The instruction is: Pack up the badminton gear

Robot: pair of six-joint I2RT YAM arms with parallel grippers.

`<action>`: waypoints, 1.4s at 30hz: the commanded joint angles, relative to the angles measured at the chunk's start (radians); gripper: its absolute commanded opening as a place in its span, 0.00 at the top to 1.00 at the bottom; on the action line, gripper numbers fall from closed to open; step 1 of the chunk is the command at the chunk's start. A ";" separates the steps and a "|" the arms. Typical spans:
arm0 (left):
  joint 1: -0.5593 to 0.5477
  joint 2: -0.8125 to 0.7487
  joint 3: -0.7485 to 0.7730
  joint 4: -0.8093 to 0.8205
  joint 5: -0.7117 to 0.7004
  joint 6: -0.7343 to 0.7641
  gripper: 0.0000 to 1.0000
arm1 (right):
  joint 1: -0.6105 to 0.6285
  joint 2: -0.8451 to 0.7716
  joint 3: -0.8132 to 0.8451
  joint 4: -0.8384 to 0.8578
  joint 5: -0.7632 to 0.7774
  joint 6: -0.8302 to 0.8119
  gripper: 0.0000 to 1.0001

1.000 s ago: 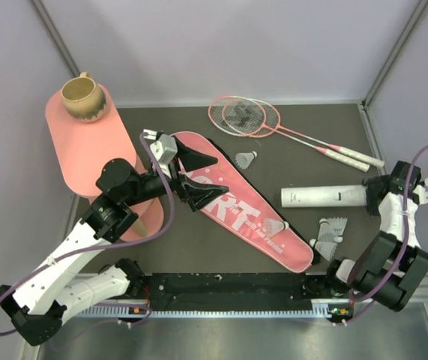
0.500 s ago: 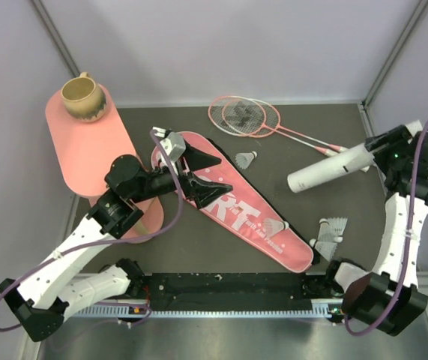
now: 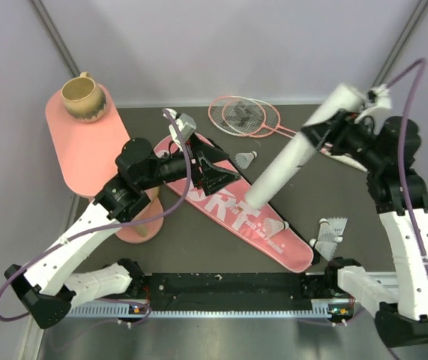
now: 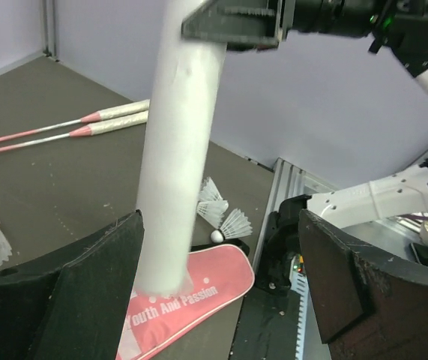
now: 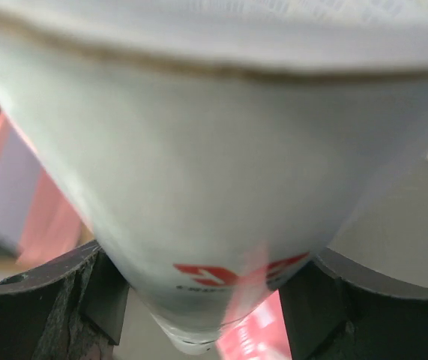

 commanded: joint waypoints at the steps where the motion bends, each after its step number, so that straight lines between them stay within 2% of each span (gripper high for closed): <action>1: 0.000 -0.008 0.043 0.002 0.040 -0.092 0.12 | 0.278 -0.009 -0.048 0.165 -0.025 0.075 0.82; 2: -0.002 -0.006 0.041 -0.003 0.054 -0.093 0.12 | 0.321 -0.008 -0.097 0.201 -0.013 0.086 0.82; 3: 0.000 -0.011 0.033 -0.012 0.056 -0.092 0.08 | 0.419 -0.004 -0.116 0.259 0.005 0.089 0.82; 7: 0.000 -0.046 -0.028 -0.046 0.056 -0.084 0.09 | 0.637 0.028 -0.224 0.396 0.102 0.074 0.82; 12: 0.000 -0.127 -0.141 -0.018 0.045 -0.087 0.09 | 0.708 0.040 -0.387 0.635 0.070 0.144 0.83; 13: -0.002 -0.135 -0.149 -0.018 0.037 -0.092 0.09 | 0.731 0.035 -0.434 0.698 0.067 0.121 0.83; 16: 0.000 -0.141 -0.140 -0.020 0.014 -0.115 0.09 | 0.782 0.009 -0.502 0.735 0.074 0.017 0.82; 22: -0.002 -0.080 -0.097 -0.020 -0.084 -0.179 0.07 | 0.794 -0.081 -0.658 0.925 0.001 -0.054 0.81; 26: -0.002 0.015 -0.083 0.104 0.018 -0.233 0.06 | 0.793 -0.089 -0.689 0.977 -0.073 -0.077 0.81; 31: -0.002 0.109 -0.056 0.257 0.149 -0.291 0.06 | 0.791 -0.086 -0.696 0.999 -0.085 -0.107 0.81; 35: 0.000 0.164 -0.030 0.272 0.210 -0.296 0.09 | 0.796 -0.067 -0.700 1.043 -0.090 -0.095 0.81; 39: 0.000 0.176 -0.028 0.267 0.220 -0.273 0.20 | 0.796 -0.057 -0.714 1.082 -0.081 -0.095 0.80; 42: 0.000 0.184 -0.029 0.278 0.237 -0.270 0.20 | 0.797 -0.046 -0.719 1.097 -0.071 -0.095 0.78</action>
